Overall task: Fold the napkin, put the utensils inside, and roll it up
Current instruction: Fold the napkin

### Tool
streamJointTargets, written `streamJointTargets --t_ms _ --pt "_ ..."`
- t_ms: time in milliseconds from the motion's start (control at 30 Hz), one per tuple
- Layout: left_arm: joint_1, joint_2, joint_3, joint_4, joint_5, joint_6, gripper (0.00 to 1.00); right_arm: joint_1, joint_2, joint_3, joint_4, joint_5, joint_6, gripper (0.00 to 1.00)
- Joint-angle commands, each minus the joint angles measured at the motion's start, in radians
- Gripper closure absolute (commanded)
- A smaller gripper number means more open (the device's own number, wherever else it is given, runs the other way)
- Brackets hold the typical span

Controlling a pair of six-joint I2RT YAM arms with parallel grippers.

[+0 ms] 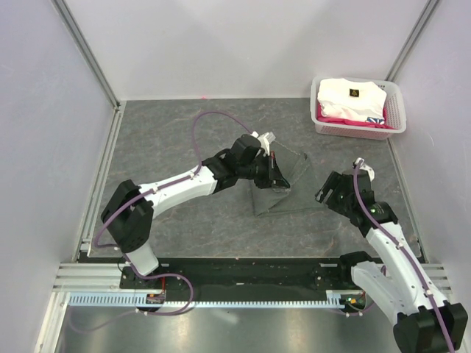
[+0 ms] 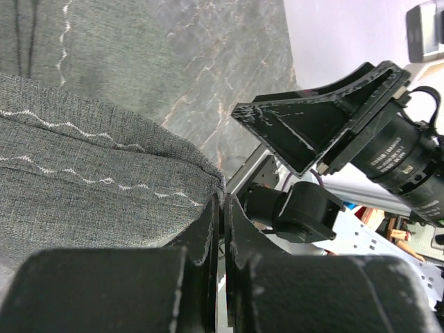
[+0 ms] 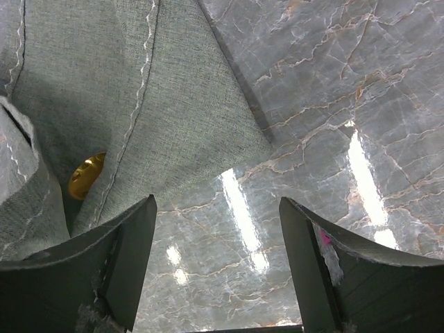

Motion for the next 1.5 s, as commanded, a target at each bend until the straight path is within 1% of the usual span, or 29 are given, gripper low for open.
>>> streamJointTargets --t_ms 0,33,133,167,267,467,500,567,667,700,800,900,933,1067,1267,1467 --pt "-0.013 -0.009 0.049 0.025 0.016 -0.006 0.98 0.000 -0.028 -0.022 -0.010 0.002 0.020 0.20" --pt "-0.013 -0.021 0.048 0.023 0.013 -0.003 0.98 -0.001 -0.031 -0.032 0.013 -0.042 0.020 0.20" --pt "-0.013 -0.046 0.036 0.020 -0.005 0.009 0.98 -0.001 -0.054 -0.077 0.089 -0.105 0.043 0.20" --pt "-0.013 -0.049 0.034 0.020 -0.007 0.012 0.98 0.000 -0.057 -0.091 0.112 -0.166 0.051 0.21" --pt "-0.013 -0.061 0.037 0.019 -0.011 0.021 0.98 0.002 -0.042 -0.140 0.188 -0.261 0.092 0.23" --pt "-0.013 -0.066 0.043 0.020 0.001 0.029 0.98 0.018 -0.010 -0.198 0.344 -0.364 0.183 0.30" --pt "-0.011 -0.067 0.042 0.020 0.001 0.029 0.98 0.035 0.001 -0.207 0.362 -0.378 0.193 0.35" --pt "-0.013 -0.070 0.033 0.020 0.001 0.030 0.98 0.063 0.038 -0.210 0.408 -0.378 0.224 0.42" --pt "-0.011 -0.078 0.025 0.020 -0.001 0.032 0.98 0.143 0.088 -0.214 0.480 -0.349 0.279 0.49" --pt "-0.013 -0.079 0.025 0.020 0.000 0.033 0.98 0.185 0.102 -0.218 0.505 -0.344 0.293 0.50" --pt "-0.013 -0.079 0.026 0.020 0.004 0.034 0.98 0.259 0.161 -0.223 0.599 -0.324 0.350 0.53" --pt "-0.013 -0.079 0.026 0.020 0.006 0.032 0.98 0.302 0.216 -0.220 0.646 -0.308 0.382 0.54" --pt "-0.013 -0.079 0.026 0.022 0.004 0.033 0.98 0.307 0.228 -0.221 0.698 -0.305 0.390 0.55" --pt "-0.011 -0.075 0.031 0.025 0.006 0.032 0.98 0.316 0.305 -0.227 0.775 -0.312 0.417 0.57" --pt "-0.013 -0.064 0.039 0.037 0.010 0.026 0.98 0.328 0.400 -0.238 0.824 -0.297 0.411 0.60" --pt "-0.013 -0.053 0.065 0.057 0.016 0.006 0.98 0.331 0.428 -0.269 0.829 -0.266 0.398 0.61"
